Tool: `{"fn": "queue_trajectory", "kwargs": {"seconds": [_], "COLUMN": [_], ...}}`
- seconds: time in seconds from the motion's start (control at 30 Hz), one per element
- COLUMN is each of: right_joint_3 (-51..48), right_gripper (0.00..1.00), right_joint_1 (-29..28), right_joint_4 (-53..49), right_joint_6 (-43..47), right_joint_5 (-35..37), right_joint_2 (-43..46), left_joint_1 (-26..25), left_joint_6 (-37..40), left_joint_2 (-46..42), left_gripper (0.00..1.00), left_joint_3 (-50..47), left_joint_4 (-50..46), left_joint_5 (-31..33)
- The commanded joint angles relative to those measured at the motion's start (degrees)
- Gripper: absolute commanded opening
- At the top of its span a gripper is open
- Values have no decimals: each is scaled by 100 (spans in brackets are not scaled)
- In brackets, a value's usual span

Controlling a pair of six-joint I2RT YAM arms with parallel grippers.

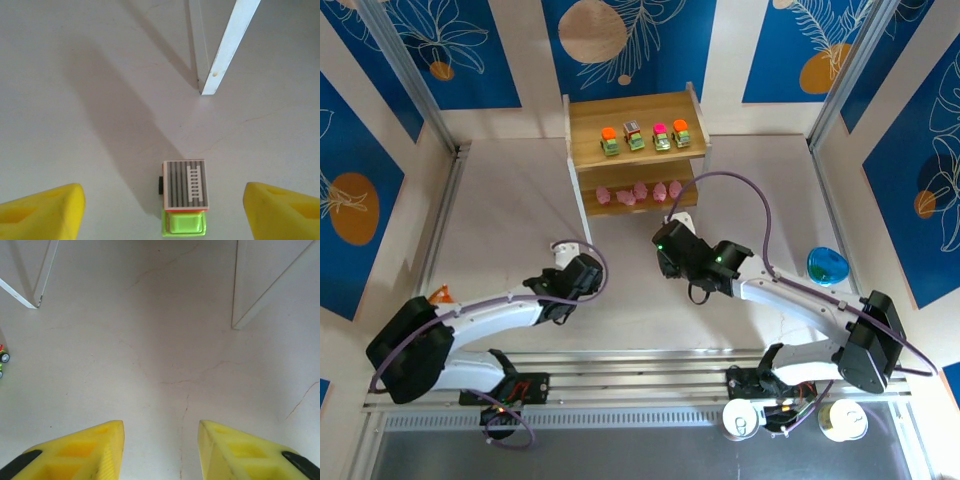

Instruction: Place and organize the plastic toys onto the shelf

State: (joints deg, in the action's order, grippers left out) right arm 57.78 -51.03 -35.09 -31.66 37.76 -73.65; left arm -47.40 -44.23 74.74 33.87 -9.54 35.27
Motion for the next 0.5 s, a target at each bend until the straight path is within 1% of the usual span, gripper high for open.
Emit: {"fn": "queue_trajectory", "kwargs": {"seconds": [0.0, 0.13, 0.2, 0.37, 0.47], "right_joint_3": [-188, -388, -478, -764, -918], "right_gripper": [42, 40, 39, 37, 34], "right_joint_1": [133, 250, 290, 412, 492], "right_joint_4": [317, 479, 559, 807, 932], "right_joint_6": [25, 51, 80, 133, 141], "right_joint_5": [-245, -369, -405, -526, -592], "right_joint_2": [157, 185, 201, 253, 297], "left_joint_1": [-82, -155, -186, -217, -220], "left_joint_6": [-320, -522, -593, -624, -647], "left_joint_2": [206, 401, 471, 611, 696], "left_gripper": [81, 76, 76, 73, 69], "left_joint_3": [180, 281, 338, 509, 598], "left_joint_4": [-240, -343, -420, -544, -587], "left_joint_5": [130, 147, 180, 239, 226]}}
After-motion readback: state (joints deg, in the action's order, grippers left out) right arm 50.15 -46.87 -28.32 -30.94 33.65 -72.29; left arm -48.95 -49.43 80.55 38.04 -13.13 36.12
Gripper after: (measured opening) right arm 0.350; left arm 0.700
